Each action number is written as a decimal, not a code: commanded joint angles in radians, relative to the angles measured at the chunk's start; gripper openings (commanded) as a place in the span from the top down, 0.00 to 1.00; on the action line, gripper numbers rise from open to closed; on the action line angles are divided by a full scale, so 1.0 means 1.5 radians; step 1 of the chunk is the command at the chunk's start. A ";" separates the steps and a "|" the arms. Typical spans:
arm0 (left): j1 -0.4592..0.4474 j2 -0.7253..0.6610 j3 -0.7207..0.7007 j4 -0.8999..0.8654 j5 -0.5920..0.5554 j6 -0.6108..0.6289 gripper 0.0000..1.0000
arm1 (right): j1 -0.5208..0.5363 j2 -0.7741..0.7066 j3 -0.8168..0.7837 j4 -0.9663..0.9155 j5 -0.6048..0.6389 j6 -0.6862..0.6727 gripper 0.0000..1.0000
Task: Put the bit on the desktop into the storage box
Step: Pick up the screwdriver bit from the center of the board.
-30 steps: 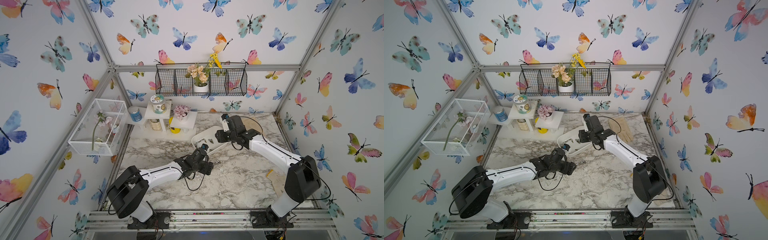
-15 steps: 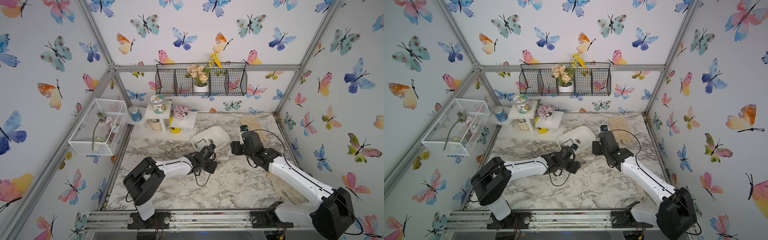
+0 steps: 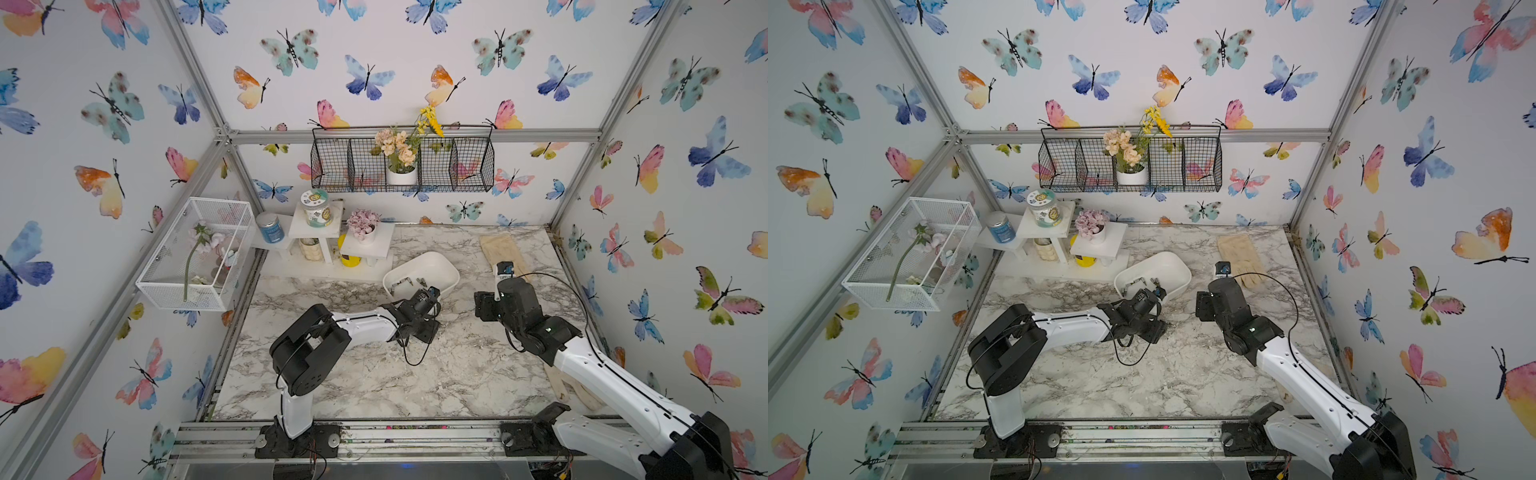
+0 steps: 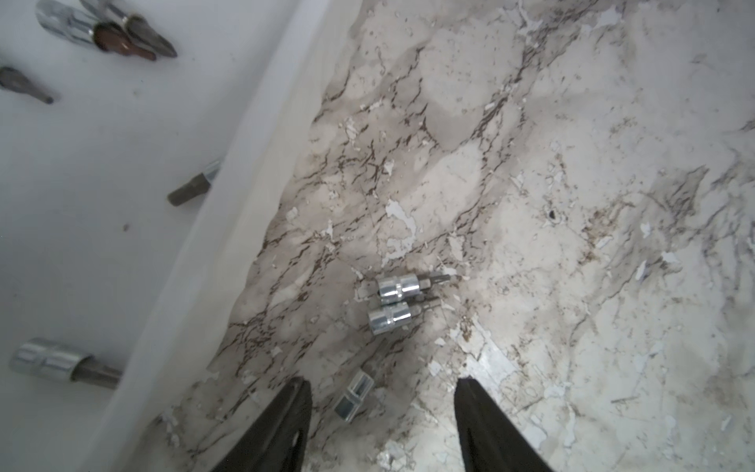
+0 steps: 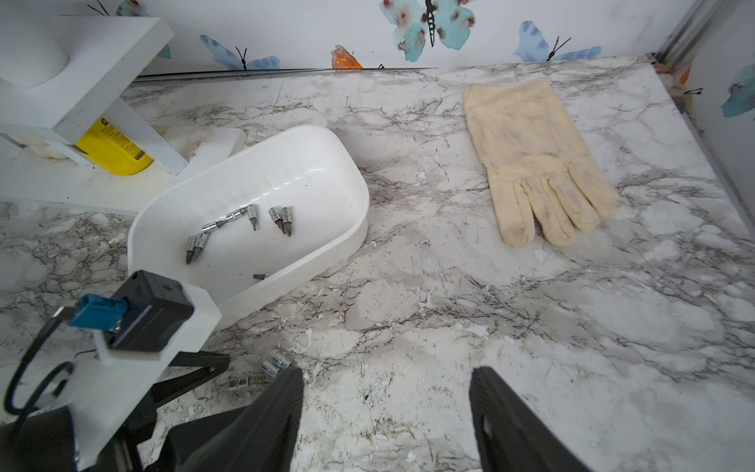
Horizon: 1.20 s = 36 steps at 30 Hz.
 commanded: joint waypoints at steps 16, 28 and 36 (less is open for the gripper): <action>-0.004 0.050 0.032 -0.038 -0.019 0.028 0.57 | -0.002 -0.008 -0.015 -0.017 0.029 0.016 0.30; -0.011 0.044 0.013 -0.057 -0.047 0.021 0.77 | -0.002 -0.003 -0.016 -0.016 0.025 0.021 0.30; -0.011 0.040 0.016 -0.064 -0.053 0.020 0.87 | -0.002 -0.006 -0.018 -0.016 0.024 0.023 0.30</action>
